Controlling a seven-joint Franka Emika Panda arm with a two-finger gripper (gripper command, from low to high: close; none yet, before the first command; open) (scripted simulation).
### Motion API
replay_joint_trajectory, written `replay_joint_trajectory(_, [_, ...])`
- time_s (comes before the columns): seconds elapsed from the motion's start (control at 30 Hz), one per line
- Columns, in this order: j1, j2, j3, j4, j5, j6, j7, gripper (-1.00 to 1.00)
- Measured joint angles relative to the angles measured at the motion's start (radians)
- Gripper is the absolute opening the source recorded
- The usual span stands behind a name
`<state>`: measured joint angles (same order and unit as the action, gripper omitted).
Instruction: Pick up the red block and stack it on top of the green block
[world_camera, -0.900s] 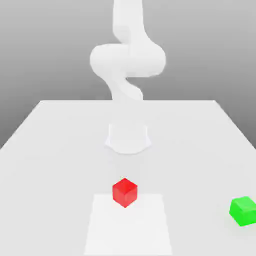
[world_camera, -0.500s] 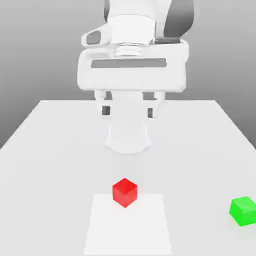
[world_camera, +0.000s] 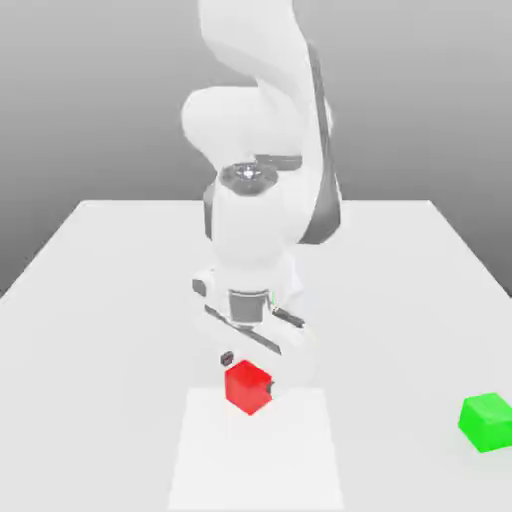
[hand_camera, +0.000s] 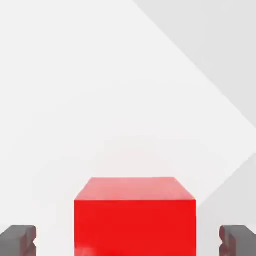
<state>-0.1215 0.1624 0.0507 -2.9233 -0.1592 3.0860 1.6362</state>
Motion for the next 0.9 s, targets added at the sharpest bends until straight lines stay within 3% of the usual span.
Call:
replay_joint_trajectory(0.23, [0.005,0.005,-0.006,0.001,-0.005,0.006,0.004,-1.00])
replay_joint_trajectory(0.6, [0.033,-0.271,0.018,-0.040,0.177,-0.229,-0.125,-1.00])
replay_joint_trajectory(0.9, [0.334,-0.144,0.157,0.242,0.177,-0.397,-0.226,-1.00])
